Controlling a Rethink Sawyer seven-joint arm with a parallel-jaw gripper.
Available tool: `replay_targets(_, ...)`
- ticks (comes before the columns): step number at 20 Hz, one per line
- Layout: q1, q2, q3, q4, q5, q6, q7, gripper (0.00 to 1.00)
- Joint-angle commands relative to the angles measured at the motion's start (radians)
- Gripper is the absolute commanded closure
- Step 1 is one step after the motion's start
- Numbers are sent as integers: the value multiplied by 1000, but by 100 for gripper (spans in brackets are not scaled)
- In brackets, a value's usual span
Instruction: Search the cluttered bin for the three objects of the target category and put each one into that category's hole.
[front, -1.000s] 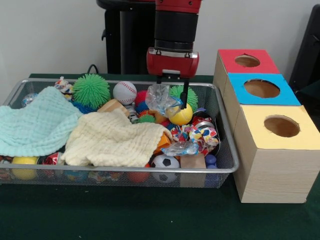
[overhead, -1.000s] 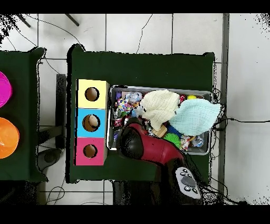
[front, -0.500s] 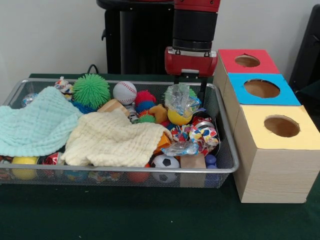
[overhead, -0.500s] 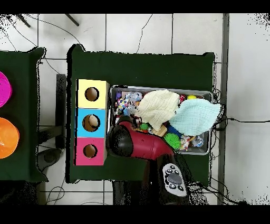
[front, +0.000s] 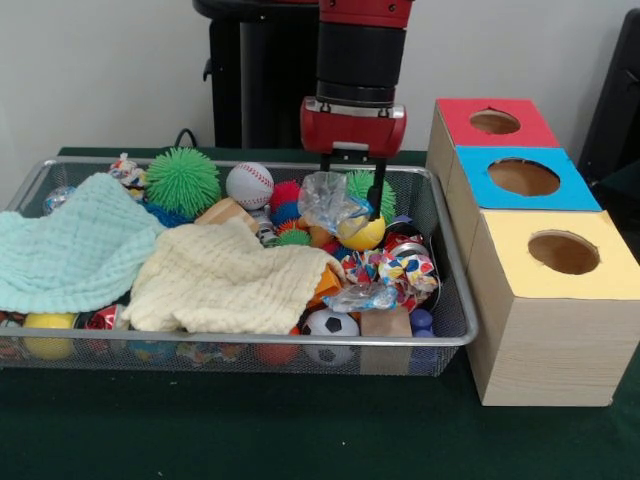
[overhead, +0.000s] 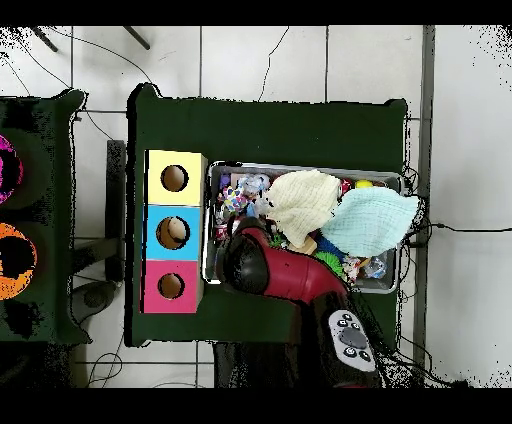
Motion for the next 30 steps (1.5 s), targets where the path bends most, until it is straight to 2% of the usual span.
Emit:
replay_targets(1,-22,54,76,-76,-60,52,67,100)
replay_targets(8,-20,53,73,-95,-73,86,61,100)
replay_targets(10,-34,51,91,-87,-89,49,65,100)
replay_targets(11,-36,51,93,-90,-97,44,67,0)
replay_targets(16,-56,50,119,-84,-114,23,70,0)
replay_targets(18,-46,48,107,-86,-117,23,75,0)
replay_targets(21,22,59,23,-105,-85,70,102,0)
replay_targets(24,-3,65,51,-82,-91,10,122,0)
replay_targets(27,-20,66,69,-80,-101,4,114,0)
replay_targets(30,-29,45,81,-79,-102,43,97,0)
